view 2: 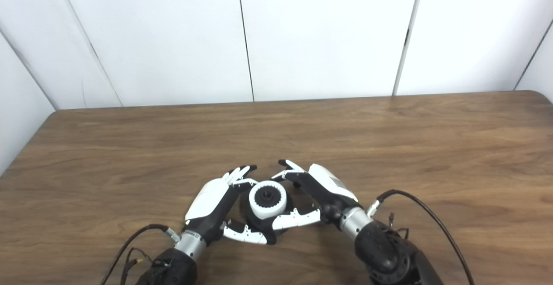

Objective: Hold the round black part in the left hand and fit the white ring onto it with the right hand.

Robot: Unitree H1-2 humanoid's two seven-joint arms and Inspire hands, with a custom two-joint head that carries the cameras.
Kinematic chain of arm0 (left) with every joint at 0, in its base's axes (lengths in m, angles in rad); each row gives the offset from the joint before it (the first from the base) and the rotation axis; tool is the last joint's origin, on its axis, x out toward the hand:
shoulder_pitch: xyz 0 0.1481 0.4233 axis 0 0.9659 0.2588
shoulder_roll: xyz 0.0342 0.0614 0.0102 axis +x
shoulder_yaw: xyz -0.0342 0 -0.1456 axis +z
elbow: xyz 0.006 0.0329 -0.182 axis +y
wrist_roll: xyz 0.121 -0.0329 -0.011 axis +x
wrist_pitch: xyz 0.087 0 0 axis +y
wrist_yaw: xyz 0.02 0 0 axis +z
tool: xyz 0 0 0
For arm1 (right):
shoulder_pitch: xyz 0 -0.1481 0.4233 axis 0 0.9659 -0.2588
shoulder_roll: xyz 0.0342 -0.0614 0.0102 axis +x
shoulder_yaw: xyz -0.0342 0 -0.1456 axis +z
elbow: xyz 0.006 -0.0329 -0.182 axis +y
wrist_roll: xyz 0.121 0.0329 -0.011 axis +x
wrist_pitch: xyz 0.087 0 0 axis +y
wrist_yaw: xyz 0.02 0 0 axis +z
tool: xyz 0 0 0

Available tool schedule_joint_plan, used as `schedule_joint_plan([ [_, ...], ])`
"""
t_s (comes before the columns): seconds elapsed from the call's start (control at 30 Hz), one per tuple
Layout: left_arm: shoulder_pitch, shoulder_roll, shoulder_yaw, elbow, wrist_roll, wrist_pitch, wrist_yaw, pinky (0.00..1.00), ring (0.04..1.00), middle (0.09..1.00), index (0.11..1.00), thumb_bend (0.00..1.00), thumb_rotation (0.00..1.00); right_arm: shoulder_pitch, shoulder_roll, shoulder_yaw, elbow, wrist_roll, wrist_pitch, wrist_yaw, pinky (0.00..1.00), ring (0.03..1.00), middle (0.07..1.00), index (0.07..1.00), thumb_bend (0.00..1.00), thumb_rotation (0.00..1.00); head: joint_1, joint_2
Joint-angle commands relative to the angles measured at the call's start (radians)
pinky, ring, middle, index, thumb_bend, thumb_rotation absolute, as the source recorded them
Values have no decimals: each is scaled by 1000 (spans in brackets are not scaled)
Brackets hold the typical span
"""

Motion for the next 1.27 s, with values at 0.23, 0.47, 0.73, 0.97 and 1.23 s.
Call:
schedule_joint_plan([
  [0.23, -6, 15, -13, 2, 33, 13, -32, 1000, 996, 976, 607, 932, 311, -5, -12, -24, 20, 51, -42, 3, 788, 934, 981, 980, 1000, 562, 1, -8],
  [0.47, -8, 13, -11, 5, 32, 8, -28, 1000, 995, 971, 607, 933, 308, -7, -26, -38, 24, 64, -48, 2, 781, 930, 983, 984, 1000, 548, 1, -4],
  [0.73, -11, 13, -6, 11, 29, 0, -23, 1000, 995, 973, 606, 934, 307, -9, -44, -59, 18, 88, -38, 18, 803, 950, 990, 981, 1000, 535, 0, 1],
  [0.97, -11, 17, -5, 10, 30, -2, -26, 1000, 998, 976, 606, 932, 315, -2, -58, -72, 15, 108, -59, 7, 801, 944, 983, 976, 1000, 516, -7, 4],
  [1.23, -10, 19, -2, 2, 28, 0, -33, 1000, 999, 978, 608, 929, 317, 8, -56, -121, 6, 150, -59, -4, 830, 947, 970, 974, 1000, 515, -8, 3],
])
